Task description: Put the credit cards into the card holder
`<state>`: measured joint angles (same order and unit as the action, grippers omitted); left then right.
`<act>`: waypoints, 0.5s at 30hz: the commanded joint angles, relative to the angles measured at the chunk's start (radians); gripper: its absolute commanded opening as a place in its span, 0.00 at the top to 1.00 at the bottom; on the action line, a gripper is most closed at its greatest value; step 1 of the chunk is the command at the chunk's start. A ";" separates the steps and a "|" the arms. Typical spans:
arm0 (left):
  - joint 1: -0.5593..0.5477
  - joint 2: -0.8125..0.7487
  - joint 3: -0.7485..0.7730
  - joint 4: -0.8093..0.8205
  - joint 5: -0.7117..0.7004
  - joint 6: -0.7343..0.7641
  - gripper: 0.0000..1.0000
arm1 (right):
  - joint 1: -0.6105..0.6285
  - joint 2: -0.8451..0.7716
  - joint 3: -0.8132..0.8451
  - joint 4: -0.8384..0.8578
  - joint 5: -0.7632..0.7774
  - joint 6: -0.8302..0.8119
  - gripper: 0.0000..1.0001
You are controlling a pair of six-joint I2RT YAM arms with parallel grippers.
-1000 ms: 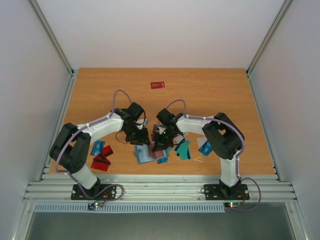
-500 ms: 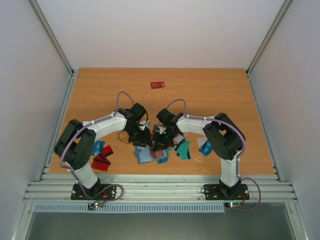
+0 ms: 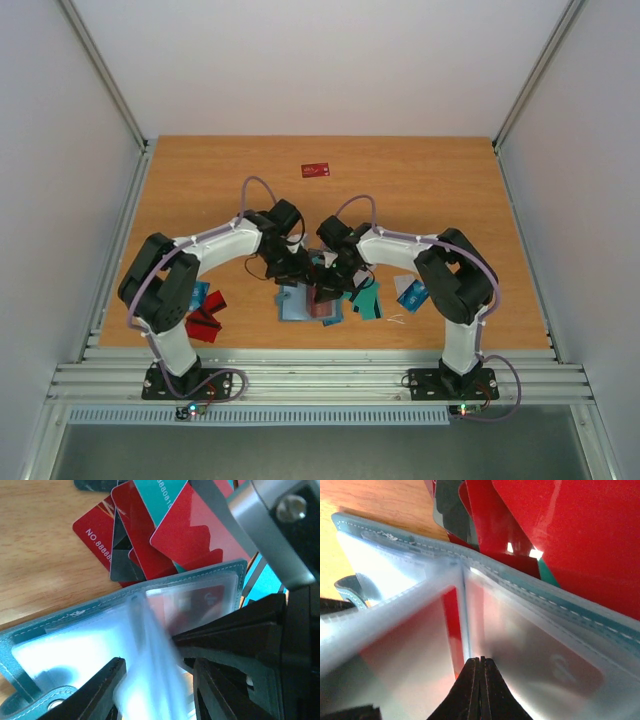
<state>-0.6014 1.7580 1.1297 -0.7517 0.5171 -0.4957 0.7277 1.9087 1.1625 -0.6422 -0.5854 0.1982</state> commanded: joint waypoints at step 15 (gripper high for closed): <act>-0.072 0.062 0.085 0.024 0.005 -0.105 0.61 | -0.071 -0.166 -0.015 -0.155 0.059 -0.073 0.99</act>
<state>-0.6559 1.8019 1.1786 -0.7437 0.5198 -0.5556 0.6762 1.8027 1.1610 -0.7479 -0.5446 0.1547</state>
